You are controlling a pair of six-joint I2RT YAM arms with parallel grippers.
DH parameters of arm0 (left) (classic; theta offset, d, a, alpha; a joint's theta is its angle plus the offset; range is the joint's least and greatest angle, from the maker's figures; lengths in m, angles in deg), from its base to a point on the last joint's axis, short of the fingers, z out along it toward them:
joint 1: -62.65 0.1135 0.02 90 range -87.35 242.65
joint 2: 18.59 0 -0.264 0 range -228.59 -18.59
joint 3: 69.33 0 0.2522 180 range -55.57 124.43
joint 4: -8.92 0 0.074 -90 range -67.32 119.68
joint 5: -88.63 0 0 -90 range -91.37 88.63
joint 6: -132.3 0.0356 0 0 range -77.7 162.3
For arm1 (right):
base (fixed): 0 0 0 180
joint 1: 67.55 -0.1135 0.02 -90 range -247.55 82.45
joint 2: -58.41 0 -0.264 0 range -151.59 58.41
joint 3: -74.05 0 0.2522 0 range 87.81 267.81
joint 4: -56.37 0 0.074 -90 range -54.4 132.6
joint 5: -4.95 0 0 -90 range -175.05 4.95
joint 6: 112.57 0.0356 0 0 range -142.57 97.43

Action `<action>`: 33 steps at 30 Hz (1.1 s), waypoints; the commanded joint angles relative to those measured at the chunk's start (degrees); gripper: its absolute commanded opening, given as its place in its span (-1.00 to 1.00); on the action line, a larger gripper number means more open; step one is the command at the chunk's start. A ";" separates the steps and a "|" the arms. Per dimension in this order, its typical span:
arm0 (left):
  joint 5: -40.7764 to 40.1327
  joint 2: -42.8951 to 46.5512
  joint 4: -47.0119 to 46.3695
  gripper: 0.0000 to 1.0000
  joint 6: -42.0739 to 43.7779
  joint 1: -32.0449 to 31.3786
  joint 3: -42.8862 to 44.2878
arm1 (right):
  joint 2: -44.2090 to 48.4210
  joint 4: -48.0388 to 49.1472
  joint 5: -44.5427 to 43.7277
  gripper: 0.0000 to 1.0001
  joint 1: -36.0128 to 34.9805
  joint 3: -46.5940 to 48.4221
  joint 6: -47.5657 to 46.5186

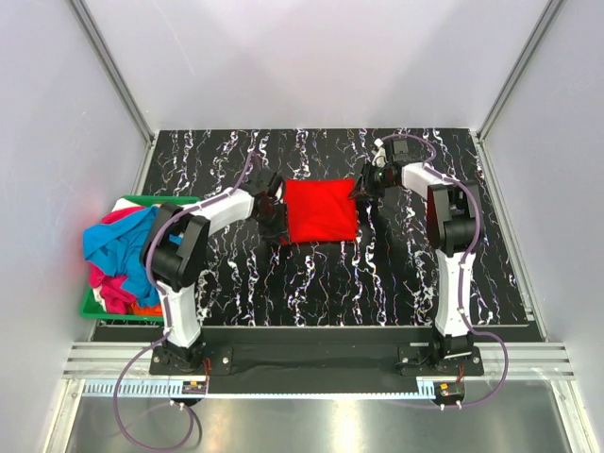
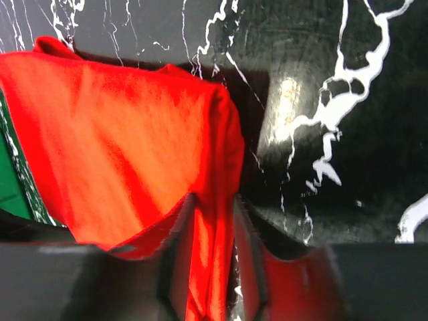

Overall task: Fold and stack the t-shirts
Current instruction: Neatly place the folded tshirt to the corner

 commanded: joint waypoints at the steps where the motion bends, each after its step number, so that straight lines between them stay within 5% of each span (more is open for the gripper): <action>1: -4.32 3.33 3.67 -0.23 0.33 0.38 0.66 | -2.17 0.08 1.10 -0.46 0.31 2.40 -0.81; 3: -4.23 6.14 6.39 -0.20 1.29 0.55 3.38 | -2.26 0.08 0.22 -0.75 0.49 2.66 -0.99; 8: 0.06 12.47 9.75 -0.15 3.75 1.61 8.31 | -1.29 -2.90 -3.10 -0.99 2.15 4.86 -4.50; 13: 3.76 17.74 9.75 -0.10 5.34 1.61 7.18 | -2.17 -7.81 -4.53 -0.99 4.70 10.64 -7.48; 20: 6.31 22.49 5.71 -0.06 6.75 1.61 0.32 | -8.23 -24.17 -17.15 -0.89 7.78 26.47 -16.62; 33: 9.04 25.66 3.68 -0.04 8.59 1.43 -3.73 | -21.23 -30.60 -24.03 -1.00 17.10 50.29 -25.14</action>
